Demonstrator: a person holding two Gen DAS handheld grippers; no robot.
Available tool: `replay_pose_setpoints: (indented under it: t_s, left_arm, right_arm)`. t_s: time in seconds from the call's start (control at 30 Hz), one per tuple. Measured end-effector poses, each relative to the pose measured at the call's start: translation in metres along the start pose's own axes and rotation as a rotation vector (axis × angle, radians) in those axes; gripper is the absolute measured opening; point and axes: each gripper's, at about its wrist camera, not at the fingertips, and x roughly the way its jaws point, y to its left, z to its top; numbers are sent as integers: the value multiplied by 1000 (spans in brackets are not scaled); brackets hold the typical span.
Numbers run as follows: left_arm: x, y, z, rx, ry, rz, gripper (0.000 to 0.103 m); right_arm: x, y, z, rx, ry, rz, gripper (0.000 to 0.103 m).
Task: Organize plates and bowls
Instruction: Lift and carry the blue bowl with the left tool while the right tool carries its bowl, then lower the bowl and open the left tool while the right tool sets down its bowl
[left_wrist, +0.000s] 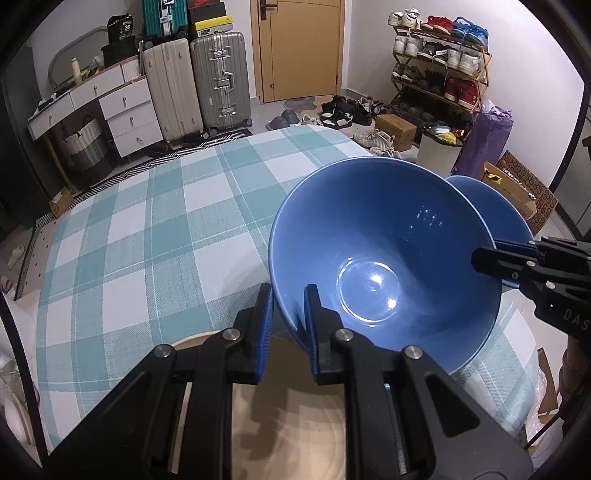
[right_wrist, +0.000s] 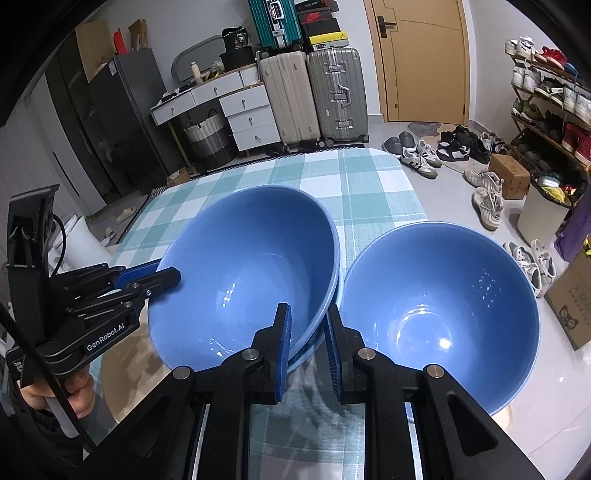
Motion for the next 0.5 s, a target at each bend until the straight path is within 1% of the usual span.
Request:
replay_pose_setpoints:
  t_s: [0.13,0.5]
  left_arm:
    - [6,-1,-1,13,4,19,13]
    - [16,-1,-6,24,15,23,13]
  right_arm:
    - [4,3,-1,-25,5,-22,18]
    - [12,3,-6,-45,9,-55,18]
